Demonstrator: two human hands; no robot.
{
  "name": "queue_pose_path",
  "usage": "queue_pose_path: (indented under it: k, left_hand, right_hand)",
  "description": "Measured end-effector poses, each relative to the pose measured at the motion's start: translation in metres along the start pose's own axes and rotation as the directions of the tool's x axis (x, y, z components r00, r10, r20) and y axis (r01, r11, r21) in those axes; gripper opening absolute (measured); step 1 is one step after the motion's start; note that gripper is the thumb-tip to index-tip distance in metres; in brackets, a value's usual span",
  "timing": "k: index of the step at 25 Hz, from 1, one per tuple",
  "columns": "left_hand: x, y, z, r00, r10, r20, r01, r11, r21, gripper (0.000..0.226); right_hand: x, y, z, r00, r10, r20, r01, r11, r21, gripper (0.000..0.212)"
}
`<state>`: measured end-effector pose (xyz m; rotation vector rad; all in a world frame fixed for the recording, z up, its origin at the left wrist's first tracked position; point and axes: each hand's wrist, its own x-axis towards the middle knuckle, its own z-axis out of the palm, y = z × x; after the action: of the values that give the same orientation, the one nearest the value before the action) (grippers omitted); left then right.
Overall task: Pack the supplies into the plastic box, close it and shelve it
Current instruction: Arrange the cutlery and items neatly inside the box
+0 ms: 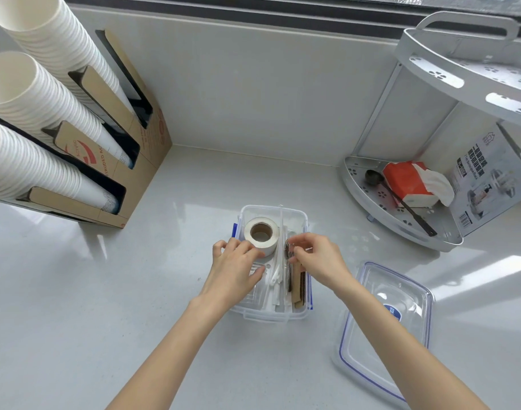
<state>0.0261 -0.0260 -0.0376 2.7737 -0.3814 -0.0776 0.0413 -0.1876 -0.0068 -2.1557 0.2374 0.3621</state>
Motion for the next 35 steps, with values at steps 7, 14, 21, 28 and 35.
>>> queue_pose_path:
  k: [7, 14, 21, 28, 35]
  left_hand:
    - [0.029, 0.033, 0.01, 0.998, -0.068, 0.01, 0.067, 0.995, 0.072, 0.032]
    - [0.055, 0.038, 0.016, 0.993, -0.115, -0.026, 0.114, 0.993, -0.035, 0.042]
    - [0.073, 0.037, 0.016, 0.996, -0.081, -0.023, 0.073, 0.972, -0.224, 0.028]
    - [0.063, 0.029, 0.005, 0.99, -0.116, 0.076, 0.136, 0.919, -0.37, 0.039]
    - [0.045, 0.027, 0.018, 0.998, -0.001, 0.066, 0.012, 0.987, -0.158, 0.046]
  right_hand:
    - [0.001, 0.01, -0.006, 0.995, 0.016, -0.099, -0.011, 0.999, 0.052, 0.028]
    - [0.004, 0.013, -0.009, 0.997, 0.037, -0.073, -0.031, 0.996, 0.086, 0.024]
    - [0.01, 0.016, -0.01, 0.997, 0.033, -0.065, -0.026, 0.994, 0.107, 0.025]
    - [0.007, 0.016, -0.012, 0.998, 0.042, -0.049, -0.035, 0.991, 0.131, 0.028]
    - [0.006, 0.017, -0.011, 0.999, 0.017, -0.044, -0.012, 0.993, 0.119, 0.028]
